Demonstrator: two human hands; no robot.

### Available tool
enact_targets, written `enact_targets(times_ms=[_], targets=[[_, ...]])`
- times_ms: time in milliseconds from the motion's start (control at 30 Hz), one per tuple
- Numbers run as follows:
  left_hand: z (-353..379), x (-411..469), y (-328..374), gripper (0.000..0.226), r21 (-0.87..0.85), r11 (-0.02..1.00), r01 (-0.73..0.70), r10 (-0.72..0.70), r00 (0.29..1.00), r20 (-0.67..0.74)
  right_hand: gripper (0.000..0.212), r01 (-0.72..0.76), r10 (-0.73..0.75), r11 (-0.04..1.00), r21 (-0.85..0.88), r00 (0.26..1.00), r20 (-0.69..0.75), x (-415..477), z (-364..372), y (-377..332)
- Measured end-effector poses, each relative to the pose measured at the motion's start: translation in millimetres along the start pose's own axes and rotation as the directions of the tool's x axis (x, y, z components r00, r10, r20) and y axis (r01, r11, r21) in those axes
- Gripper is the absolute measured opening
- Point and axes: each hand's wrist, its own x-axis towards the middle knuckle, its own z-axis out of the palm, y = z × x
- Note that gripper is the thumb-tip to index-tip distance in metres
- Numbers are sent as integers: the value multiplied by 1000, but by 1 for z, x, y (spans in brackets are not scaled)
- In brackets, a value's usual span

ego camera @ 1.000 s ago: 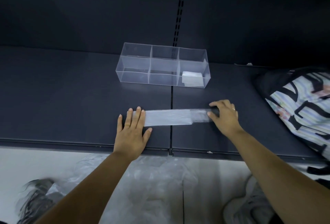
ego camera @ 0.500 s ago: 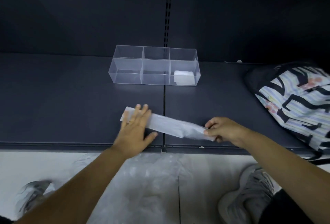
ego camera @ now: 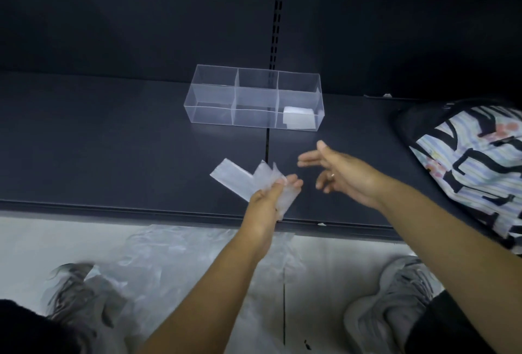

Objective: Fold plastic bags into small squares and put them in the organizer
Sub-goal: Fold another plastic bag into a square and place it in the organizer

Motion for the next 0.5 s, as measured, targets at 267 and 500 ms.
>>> enact_targets(times_ms=[267, 500], targets=[[-46, 38, 7, 32, -267, 954, 138, -128, 990, 52, 32, -101, 109, 991, -88, 990, 92, 33, 48, 46], [-75, 66, 21, 26, -123, 980, 159, -181, 964, -197, 10, -106, 90, 990, -94, 983, -160, 40, 53, 64]])
